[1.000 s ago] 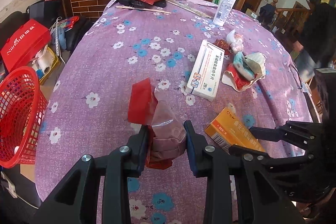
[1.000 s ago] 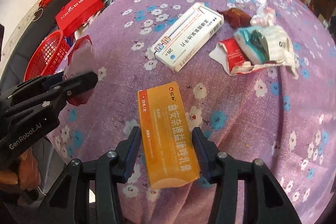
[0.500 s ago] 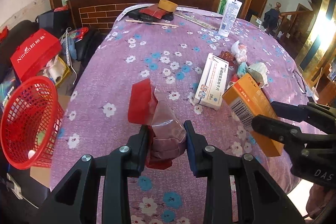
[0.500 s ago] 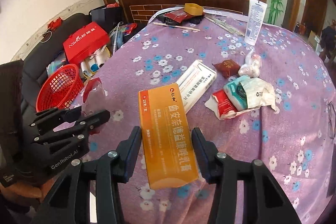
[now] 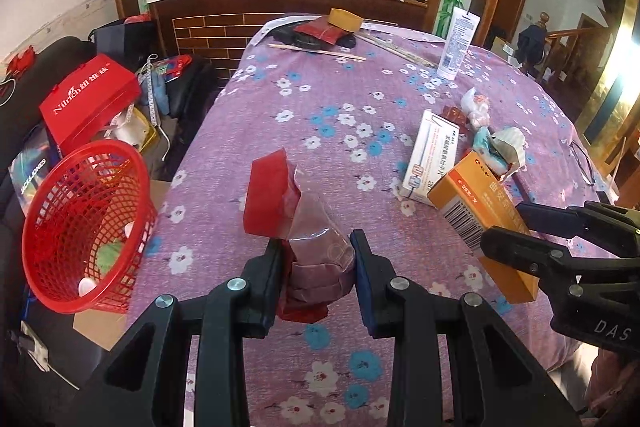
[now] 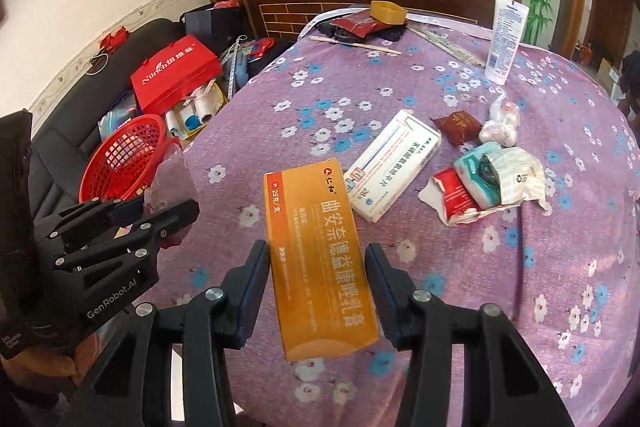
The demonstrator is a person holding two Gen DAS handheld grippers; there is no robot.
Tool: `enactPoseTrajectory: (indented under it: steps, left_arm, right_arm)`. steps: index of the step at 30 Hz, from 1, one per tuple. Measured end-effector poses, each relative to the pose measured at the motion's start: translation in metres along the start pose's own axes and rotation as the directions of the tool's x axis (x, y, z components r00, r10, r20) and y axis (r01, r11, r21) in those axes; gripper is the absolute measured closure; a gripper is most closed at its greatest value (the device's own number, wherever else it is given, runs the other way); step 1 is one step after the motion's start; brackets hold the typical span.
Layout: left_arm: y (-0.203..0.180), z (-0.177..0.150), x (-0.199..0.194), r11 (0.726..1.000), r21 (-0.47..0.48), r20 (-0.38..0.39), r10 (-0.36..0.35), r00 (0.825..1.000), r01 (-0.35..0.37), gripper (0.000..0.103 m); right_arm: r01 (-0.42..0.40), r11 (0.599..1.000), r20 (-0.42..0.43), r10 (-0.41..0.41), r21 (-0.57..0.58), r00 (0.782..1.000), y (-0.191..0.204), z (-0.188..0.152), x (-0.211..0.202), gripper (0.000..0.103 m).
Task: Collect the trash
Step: 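Carry the orange box with the right gripper while the left carries the pink bag toward the red basket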
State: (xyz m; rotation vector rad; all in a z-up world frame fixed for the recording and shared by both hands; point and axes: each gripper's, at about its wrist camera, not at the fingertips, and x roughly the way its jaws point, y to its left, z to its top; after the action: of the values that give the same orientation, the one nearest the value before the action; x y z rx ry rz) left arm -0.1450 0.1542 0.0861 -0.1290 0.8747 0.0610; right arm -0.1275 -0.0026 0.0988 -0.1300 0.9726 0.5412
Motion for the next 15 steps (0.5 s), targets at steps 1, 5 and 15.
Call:
enactPoseTrajectory:
  steps: [1,5,15]
  left_arm:
    - [0.002,-0.001,-0.001,1.000,-0.004,0.001,0.002,1.000,-0.002,0.072]
    - [0.007,-0.003,-0.004,1.000,-0.015,0.004,0.007,1.000,-0.007,0.072]
    - [0.017,-0.004,-0.006,0.999,-0.047,0.007,0.016,1.000,-0.015,0.072]
  right_arm:
    - [-0.001,1.000,-0.001,0.001,-0.007,1.000,0.002,0.001,0.000,0.050]
    - [-0.008,1.000,-0.005,0.008,-0.018,1.000,0.008,0.002,0.002,0.050]
    - [-0.026,0.999,-0.018,0.025,-0.044,1.000,0.018,0.005,0.007,0.050]
